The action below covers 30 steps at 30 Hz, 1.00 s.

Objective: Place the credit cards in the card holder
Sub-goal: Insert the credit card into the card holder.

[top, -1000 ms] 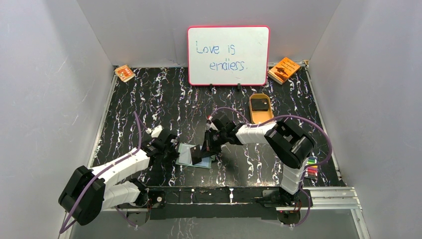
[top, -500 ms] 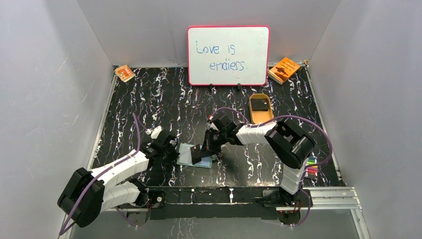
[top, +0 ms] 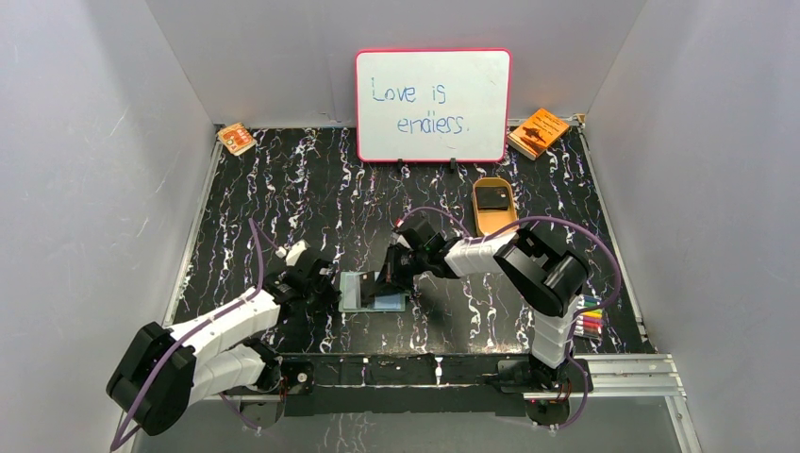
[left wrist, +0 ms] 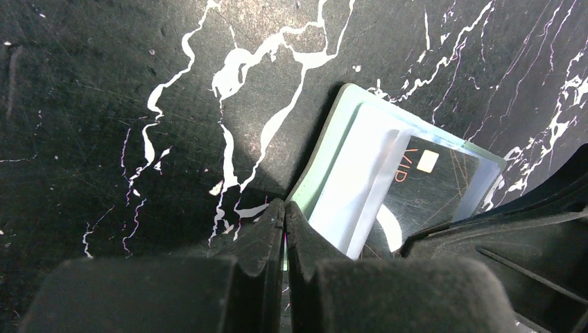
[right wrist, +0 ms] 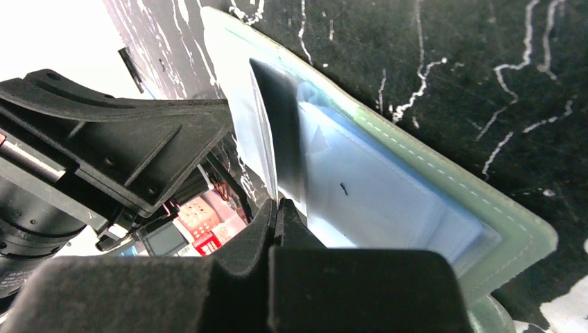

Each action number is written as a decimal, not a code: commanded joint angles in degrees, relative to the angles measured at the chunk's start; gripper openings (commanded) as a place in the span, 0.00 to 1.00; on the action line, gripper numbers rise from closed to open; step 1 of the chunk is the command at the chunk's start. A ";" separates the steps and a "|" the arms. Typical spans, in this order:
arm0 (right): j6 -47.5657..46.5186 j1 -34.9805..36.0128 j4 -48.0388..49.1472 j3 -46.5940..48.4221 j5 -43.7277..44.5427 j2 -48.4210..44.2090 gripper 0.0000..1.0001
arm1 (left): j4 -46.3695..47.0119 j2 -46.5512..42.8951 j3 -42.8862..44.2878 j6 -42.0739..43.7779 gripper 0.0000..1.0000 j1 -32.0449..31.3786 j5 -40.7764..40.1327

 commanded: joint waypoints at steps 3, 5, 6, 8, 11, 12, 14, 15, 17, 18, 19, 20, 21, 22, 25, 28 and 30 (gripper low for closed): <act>3.43 0.99 2.20 -2.28 4.22 0.71 0.00 | -4.22 -0.17 -2.60 -0.44 0.00 -0.13 2.75; 3.31 1.19 2.20 -2.05 4.13 0.94 0.00 | -4.09 -0.17 -2.72 -0.52 0.00 -0.13 2.92; 3.24 1.32 2.14 -1.96 3.97 1.10 0.00 | -4.05 -0.17 -2.74 -0.56 0.00 -0.09 2.97; 3.14 1.52 2.12 -1.78 3.89 1.39 0.00 | -3.96 -0.13 -2.70 -0.50 0.00 -0.11 3.00; 2.97 1.89 2.04 -1.43 3.70 1.66 0.00 | -3.74 -0.17 -2.79 -0.49 0.00 -0.12 3.15; 2.96 2.04 2.03 -1.33 3.66 1.86 0.00 | -3.68 -0.13 -2.79 -0.43 0.00 -0.13 3.21; 2.75 2.18 1.95 -0.95 3.46 2.18 0.00 | -3.67 -0.08 -2.79 -0.39 0.00 -0.09 3.26; 2.71 2.26 1.90 -0.70 3.32 2.39 0.00 | -3.60 -0.08 -2.79 -0.40 0.00 -0.13 3.26; 2.23 2.33 1.68 -0.09 3.11 2.71 0.00 | -3.59 -0.01 -2.87 -0.40 0.00 -0.13 3.27; 2.05 2.40 1.49 0.25 2.92 2.96 0.00 | -3.55 0.00 -2.88 -0.40 0.00 -0.13 3.34; 1.93 2.48 1.36 0.53 2.79 3.24 0.00 | -3.51 0.05 -2.88 -0.33 0.00 -0.13 3.27; 1.81 2.57 1.28 0.75 2.63 3.42 0.00 | -3.44 0.09 -2.88 -0.33 0.00 -0.13 3.35; 1.69 2.62 1.24 0.95 2.50 3.64 0.00 | -3.32 0.17 -2.88 -0.33 0.00 -0.13 3.41; 1.60 2.67 1.16 1.08 2.43 3.77 0.00 | -3.29 0.26 -2.88 -0.32 0.00 -0.13 3.44; 1.40 2.71 0.95 1.61 2.25 4.18 0.00 | -3.24 0.52 -2.79 -0.13 0.00 -0.18 3.51; 1.00 2.80 0.71 2.11 2.12 4.25 0.00 | -3.24 0.53 -2.70 -0.10 0.00 -0.11 3.37; 0.64 2.80 0.63 2.35 2.12 4.03 0.00 | -3.31 0.49 -2.70 -0.04 0.00 -0.13 3.33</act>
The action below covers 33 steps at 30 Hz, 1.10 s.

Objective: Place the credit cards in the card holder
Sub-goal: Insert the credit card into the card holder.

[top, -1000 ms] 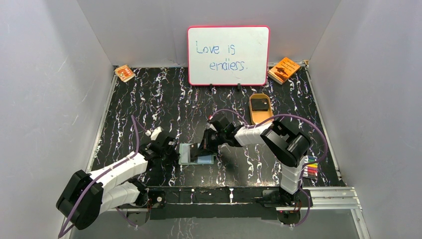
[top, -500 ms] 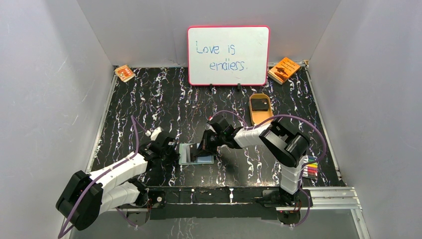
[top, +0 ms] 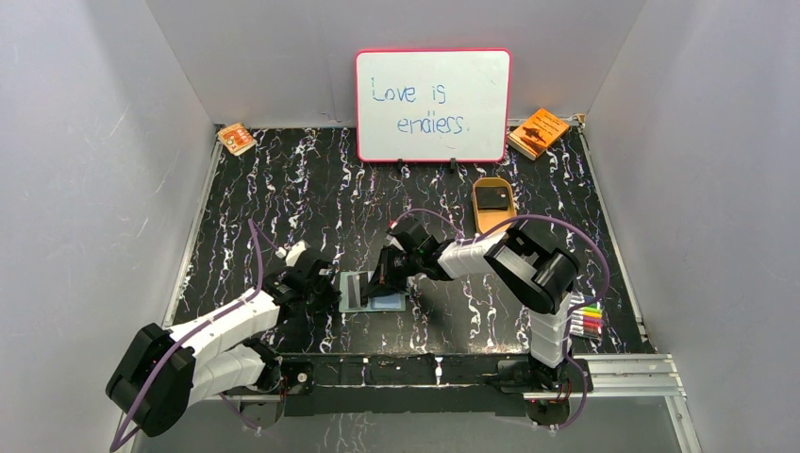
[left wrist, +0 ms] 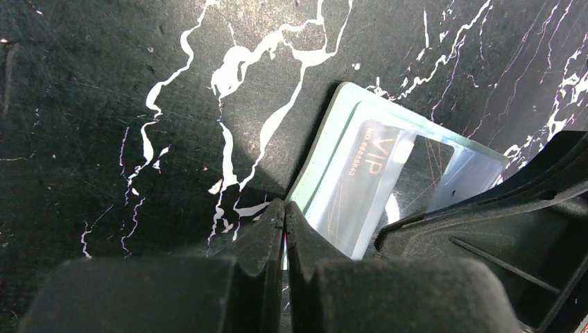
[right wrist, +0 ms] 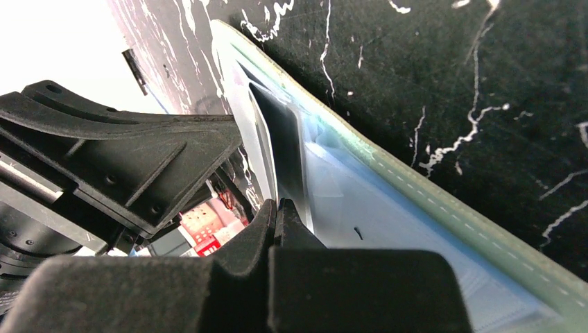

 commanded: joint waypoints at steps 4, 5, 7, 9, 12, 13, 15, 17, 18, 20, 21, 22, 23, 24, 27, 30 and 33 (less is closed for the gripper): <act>-2.17 0.92 -3.14 1.30 1.39 0.41 0.06 | -4.11 0.88 -2.13 0.17 0.00 -0.14 2.59; -2.17 0.92 -3.05 1.30 1.48 0.25 0.11 | -4.16 0.80 -2.07 0.17 0.00 -0.13 2.50; -2.07 0.92 -2.82 1.09 1.61 -0.16 0.19 | -4.16 0.79 -2.07 0.17 0.00 -0.13 2.53; -2.11 0.92 -2.59 0.92 1.91 -0.67 0.26 | -4.18 0.79 -2.07 0.18 0.00 -0.13 2.52; -2.09 0.92 -2.55 1.03 2.22 -1.15 0.33 | -4.19 0.79 -2.07 0.19 0.00 -0.13 2.59; -2.11 0.92 -2.51 1.04 2.35 -1.19 0.35 | -4.27 0.72 -2.00 0.18 0.00 -0.13 2.56; -2.06 0.92 -2.50 1.04 2.74 -1.62 0.38 | -4.21 0.71 -1.98 0.29 0.00 -0.13 2.54; -2.24 0.92 -2.59 1.00 3.54 -2.18 0.42 | -4.21 0.79 -1.89 0.31 0.00 -0.13 2.53; -2.42 0.92 -2.66 1.08 3.77 -2.35 0.44 | -4.09 0.79 -1.97 0.28 0.00 -0.13 2.59; -2.78 0.92 -2.99 1.48 3.69 -2.45 0.45 | -3.75 0.79 -2.18 0.21 0.00 -0.13 2.78; -2.85 0.96 -3.02 1.75 3.46 -2.22 0.46 | -3.51 0.86 -2.22 0.22 0.00 -0.13 3.03; -2.89 0.98 -3.03 1.90 3.30 -2.10 0.46 | -3.15 0.87 -2.31 0.18 0.00 -0.13 3.24; -2.90 1.00 -3.03 2.10 3.06 -1.91 0.45 | -2.88 0.80 -2.45 0.10 0.00 -0.13 3.42; -2.90 1.16 -3.03 2.27 2.92 -1.68 0.45 | -2.67 0.73 -2.58 0.08 0.00 -0.13 3.53; -2.90 1.52 -3.03 3.01 2.61 -1.03 0.45 | -2.36 0.58 -2.77 0.04 0.00 -0.10 3.72; -3.39 2.17 -3.71 4.60 2.24 0.11 0.45 | -2.36 0.12 -3.01 -0.07 0.00 -0.13 3.71; -3.83 2.47 -4.69 5.67 2.18 0.70 0.45 | -2.25 0.00 -3.12 -0.10 0.00 -0.13 3.81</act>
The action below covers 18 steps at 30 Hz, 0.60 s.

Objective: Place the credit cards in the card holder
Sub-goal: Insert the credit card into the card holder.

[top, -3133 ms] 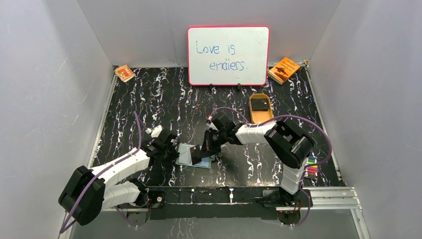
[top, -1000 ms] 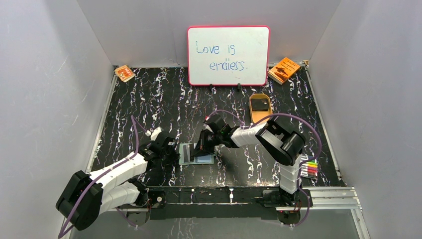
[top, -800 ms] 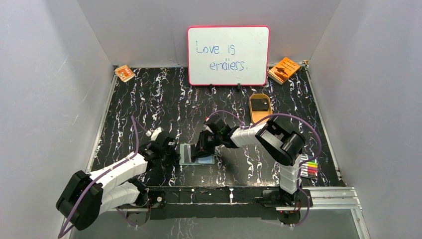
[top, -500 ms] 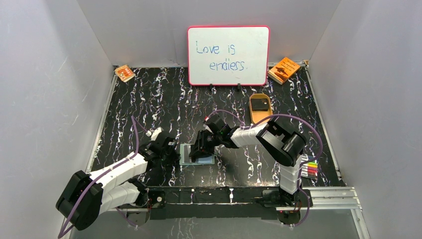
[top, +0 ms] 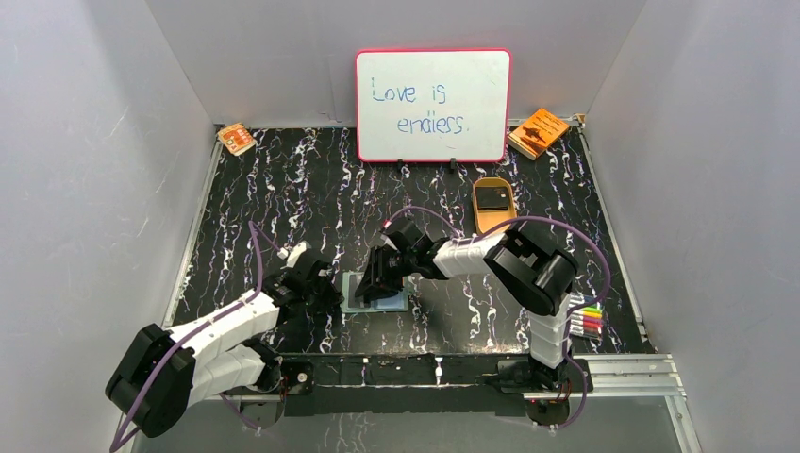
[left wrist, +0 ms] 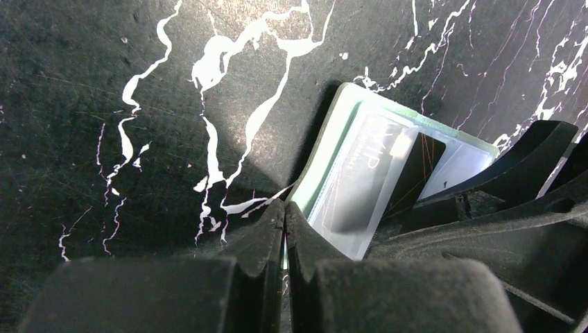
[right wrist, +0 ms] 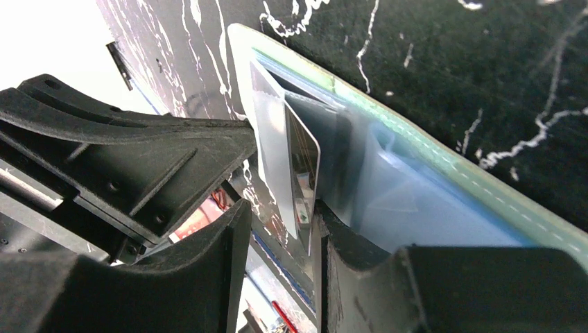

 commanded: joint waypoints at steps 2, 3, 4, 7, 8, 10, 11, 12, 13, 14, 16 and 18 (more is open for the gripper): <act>-1.87 0.92 -1.77 3.38 0.72 1.03 0.44 | -4.13 0.11 -2.33 -0.07 0.00 -0.13 1.81; -2.06 0.90 -2.04 3.44 1.06 0.90 0.44 | -4.24 0.07 -2.27 -0.08 0.00 -0.13 1.71; -2.38 0.88 -2.73 3.57 1.58 0.56 0.44 | -4.29 -0.02 -2.25 -0.03 0.00 -0.13 1.67; -4.62 0.92 -7.36 4.64 4.14 -0.85 0.48 | -4.84 -0.38 -2.16 -0.12 0.00 -0.13 1.17; -5.48 0.91 -9.26 5.09 5.30 -1.24 0.50 | -5.05 -0.55 -2.14 -0.12 0.00 -0.13 0.93; -6.93 0.95 -14.44 6.17 7.39 -2.18 0.54 | -5.37 -0.96 -2.03 -0.16 0.00 -0.13 0.61; -7.64 0.95 -16.02 6.59 8.29 -2.45 0.56 | -5.51 -1.09 -2.00 -0.14 0.00 -0.16 0.41; -8.22 0.91 -17.53 6.95 9.06 -2.87 0.58 | -5.64 -1.27 -1.98 -0.12 0.00 -0.14 0.29; -8.63 0.91 -18.54 7.18 9.64 -3.05 0.59 | -5.69 -1.34 -1.91 -0.16 0.00 -0.11 0.25; -8.99 0.93 -19.24 7.27 10.27 -3.36 0.60 | -5.69 -1.38 -1.90 -0.19 0.00 -0.13 0.10; -9.43 0.94 -20.14 7.33 11.15 -3.94 0.62 | -5.67 -1.34 -1.89 -0.25 0.00 -0.13 0.15; -9.91 0.94 -21.00 7.63 11.73 -4.26 0.63 | -5.76 -1.25 -1.81 -0.18 0.00 -0.13 0.15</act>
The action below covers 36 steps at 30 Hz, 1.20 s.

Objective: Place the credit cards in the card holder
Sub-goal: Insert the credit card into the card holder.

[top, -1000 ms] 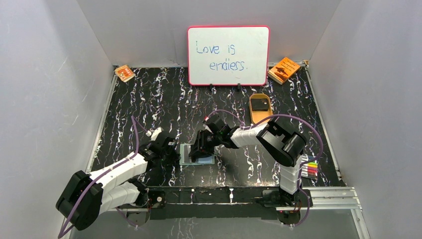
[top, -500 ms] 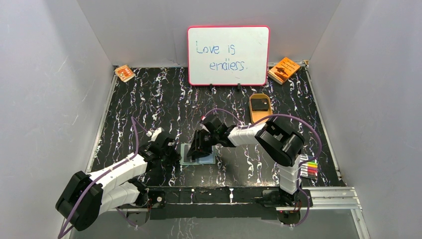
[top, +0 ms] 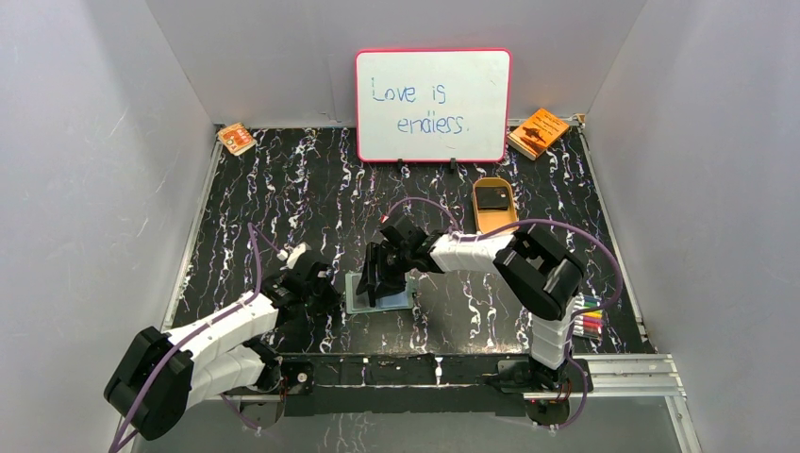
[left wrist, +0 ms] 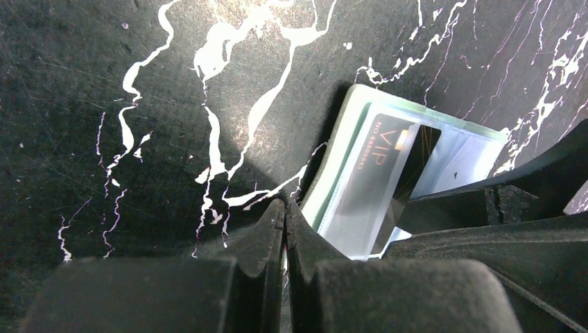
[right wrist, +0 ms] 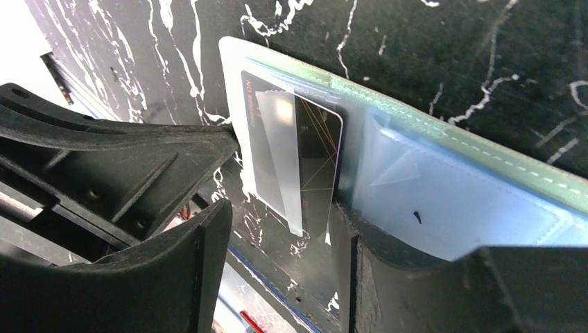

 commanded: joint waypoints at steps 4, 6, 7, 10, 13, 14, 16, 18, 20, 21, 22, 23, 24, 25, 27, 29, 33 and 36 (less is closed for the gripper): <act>-3.93 -0.02 -6.72 2.10 5.62 -2.89 0.62 | -5.36 -0.25 -0.96 0.38 0.00 -0.11 0.03; -4.47 -0.05 -6.79 2.70 5.93 -3.14 0.62 | -5.63 -0.50 -0.82 0.47 0.00 -0.11 -0.17; -4.68 -0.06 -6.76 2.95 6.14 -3.33 0.62 | -5.73 -0.66 -0.79 0.49 0.00 -0.11 -0.26; -5.59 -0.01 -6.75 3.94 6.32 -3.74 0.61 | -5.91 -0.90 -0.48 0.64 0.00 -0.11 -0.38; -6.16 0.01 -5.71 4.25 6.03 -4.55 0.61 | -5.91 -0.71 -0.13 0.93 0.00 -0.11 -0.57; -6.17 -0.02 -4.27 3.55 5.71 -5.15 0.61 | -5.81 -0.65 -0.04 1.01 0.00 -0.11 -0.56; -5.67 -0.06 -1.61 2.09 5.67 -6.24 0.61 | -5.56 -0.41 0.04 1.15 0.00 -0.11 -0.49; -5.75 -0.07 -1.31 1.50 6.91 -6.78 0.62 | -5.42 -0.21 0.08 1.15 0.00 -0.07 -0.31; -6.19 -0.02 -2.28 1.58 8.38 -6.95 0.62 | -5.21 -0.20 0.06 1.15 0.00 -0.11 -0.26; -6.53 0.01 -2.73 1.67 9.09 -7.08 0.62 | -5.17 -0.20 0.06 1.23 0.00 -0.08 -0.22; -6.86 -0.05 -3.24 1.91 9.57 -7.19 0.62 | -5.16 -0.20 0.00 1.26 0.00 -0.11 -0.27; -7.43 0.00 -3.94 2.34 10.09 -7.17 0.62 | -5.11 -0.13 0.06 1.25 0.00 -0.11 -0.27; -7.92 -0.04 -4.92 2.97 10.67 -6.97 0.62 | -5.06 -0.12 -0.02 1.31 0.00 -0.07 -0.32; -8.61 -0.02 -6.34 3.90 11.14 -6.70 0.62 | -4.96 0.01 -0.03 1.30 0.00 -0.11 -0.21; -9.69 0.01 -8.51 5.27 11.96 -6.13 0.62 | -4.87 0.27 0.06 1.35 0.00 -0.10 -0.16; -10.45 -0.02 -9.74 6.02 12.73 -5.99 0.62 | -4.86 0.41 0.21 1.32 0.00 -0.11 -0.19; -12.07 -0.05 -11.87 7.36 14.55 -5.77 0.53 | -5.24 0.37 0.62 1.47 0.00 -0.11 -0.75; -13.38 -0.03 -14.62 8.74 16.61 -5.78 0.33 | -6.10 0.12 1.43 1.82 0.00 -0.13 -1.51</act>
